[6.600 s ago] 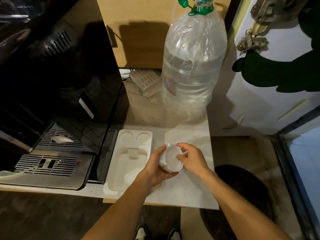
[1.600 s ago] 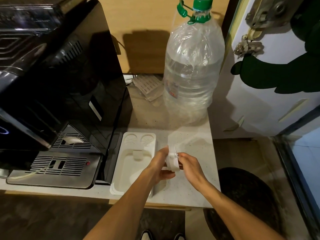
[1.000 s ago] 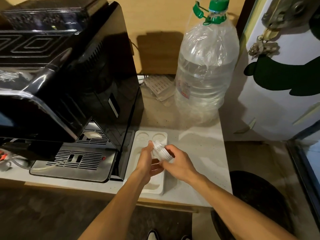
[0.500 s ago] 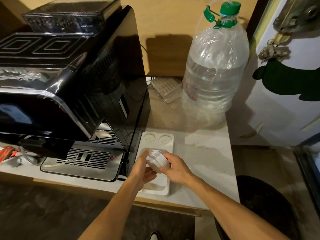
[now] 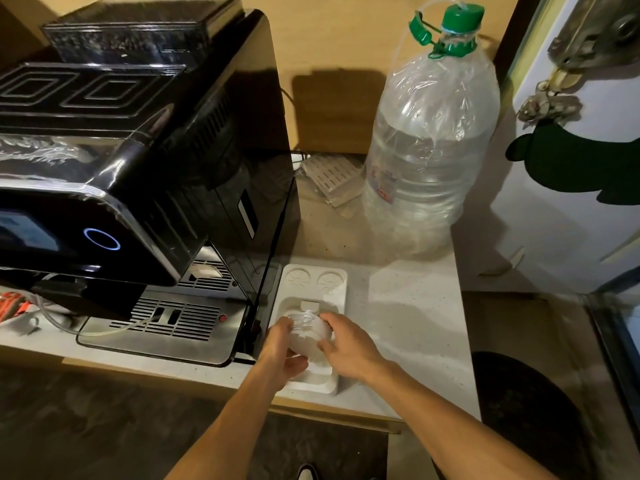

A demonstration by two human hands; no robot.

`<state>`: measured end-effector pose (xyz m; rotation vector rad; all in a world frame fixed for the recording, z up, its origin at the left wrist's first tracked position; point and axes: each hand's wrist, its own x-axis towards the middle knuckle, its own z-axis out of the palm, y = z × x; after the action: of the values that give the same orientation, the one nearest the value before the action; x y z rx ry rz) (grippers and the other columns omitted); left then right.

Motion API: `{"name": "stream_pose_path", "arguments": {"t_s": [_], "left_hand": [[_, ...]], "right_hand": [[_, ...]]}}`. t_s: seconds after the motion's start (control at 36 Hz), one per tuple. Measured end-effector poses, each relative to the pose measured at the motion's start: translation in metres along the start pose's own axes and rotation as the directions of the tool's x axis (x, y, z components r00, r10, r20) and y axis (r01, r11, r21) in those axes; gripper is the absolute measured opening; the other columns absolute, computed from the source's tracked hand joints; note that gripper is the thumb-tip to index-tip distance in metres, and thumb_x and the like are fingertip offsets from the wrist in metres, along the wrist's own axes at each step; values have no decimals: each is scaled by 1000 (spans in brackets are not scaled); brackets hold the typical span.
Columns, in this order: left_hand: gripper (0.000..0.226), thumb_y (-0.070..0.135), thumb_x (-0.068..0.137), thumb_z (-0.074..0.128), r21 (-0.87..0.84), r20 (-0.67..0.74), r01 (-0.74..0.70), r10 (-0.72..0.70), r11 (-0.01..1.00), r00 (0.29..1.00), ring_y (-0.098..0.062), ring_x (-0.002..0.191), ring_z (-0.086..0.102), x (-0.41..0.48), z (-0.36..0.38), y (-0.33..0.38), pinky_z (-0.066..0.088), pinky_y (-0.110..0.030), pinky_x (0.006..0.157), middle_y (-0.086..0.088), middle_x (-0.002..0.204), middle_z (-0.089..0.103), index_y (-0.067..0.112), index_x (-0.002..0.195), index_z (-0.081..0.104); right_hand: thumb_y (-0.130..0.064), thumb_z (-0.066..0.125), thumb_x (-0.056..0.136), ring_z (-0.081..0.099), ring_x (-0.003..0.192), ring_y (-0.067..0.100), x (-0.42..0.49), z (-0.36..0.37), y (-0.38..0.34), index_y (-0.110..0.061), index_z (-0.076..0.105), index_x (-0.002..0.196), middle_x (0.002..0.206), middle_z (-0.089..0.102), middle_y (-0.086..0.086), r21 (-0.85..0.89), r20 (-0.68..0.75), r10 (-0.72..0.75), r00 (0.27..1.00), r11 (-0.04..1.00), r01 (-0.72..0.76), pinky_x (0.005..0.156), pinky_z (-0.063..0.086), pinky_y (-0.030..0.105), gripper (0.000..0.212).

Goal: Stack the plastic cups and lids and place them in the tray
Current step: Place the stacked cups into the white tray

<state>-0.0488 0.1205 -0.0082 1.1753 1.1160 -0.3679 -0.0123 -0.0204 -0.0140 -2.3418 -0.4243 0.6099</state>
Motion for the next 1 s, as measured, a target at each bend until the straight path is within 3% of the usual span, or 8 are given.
{"name": "stream_pose_path", "arguments": {"t_s": [0.14,0.28,0.42,0.53,0.67,1.0], "left_hand": [[43,46,97,50,-11,-11,-3,3,1000,1000,-31,88,68,2,2,-2,57,-37,71,-19,99,71,8,110,65],[46,54,96,47,15,-33,-1,1,1000,999,-28,85,68,0,6,2,56,-36,74,-15,95,71,13,105,66],[46,54,98,45,35,-82,27,-24,999,996,-26,77,64,-2,7,1,53,-29,54,-17,101,67,14,113,62],[42,43,99,47,83,-110,52,-42,995,993,-28,74,63,0,7,-1,51,-26,45,-21,110,67,9,118,61],[19,19,100,43,162,-131,33,-12,986,991,-27,67,58,-1,9,1,53,-33,57,-16,86,61,8,105,57],[19,8,95,43,244,-159,11,29,970,987,-31,69,62,1,12,1,60,-44,81,-16,85,61,6,108,55]], "right_hand": [[-34,57,96,44,129,22,3,-3,1,-27,40,147,144,46,-1,-174,-14,-42,999,984,39,107,40,36,54],[-37,54,95,46,121,23,11,-3,-2,-24,49,137,137,55,-1,-292,-35,-86,996,954,72,101,42,36,44],[-33,54,94,49,116,25,12,-4,-5,-22,52,132,126,61,2,-280,-69,-52,996,959,30,93,45,36,39],[-36,53,93,49,113,25,15,-1,-6,-20,57,126,124,64,2,-340,-42,-67,997,939,49,92,44,37,37],[-35,55,92,50,110,26,20,-2,-8,-19,59,120,119,66,4,-382,-18,-46,999,924,35,90,43,37,32],[-30,55,88,49,112,28,28,-5,-12,-16,60,122,120,66,7,-456,51,21,998,890,5,91,41,37,37]]}}
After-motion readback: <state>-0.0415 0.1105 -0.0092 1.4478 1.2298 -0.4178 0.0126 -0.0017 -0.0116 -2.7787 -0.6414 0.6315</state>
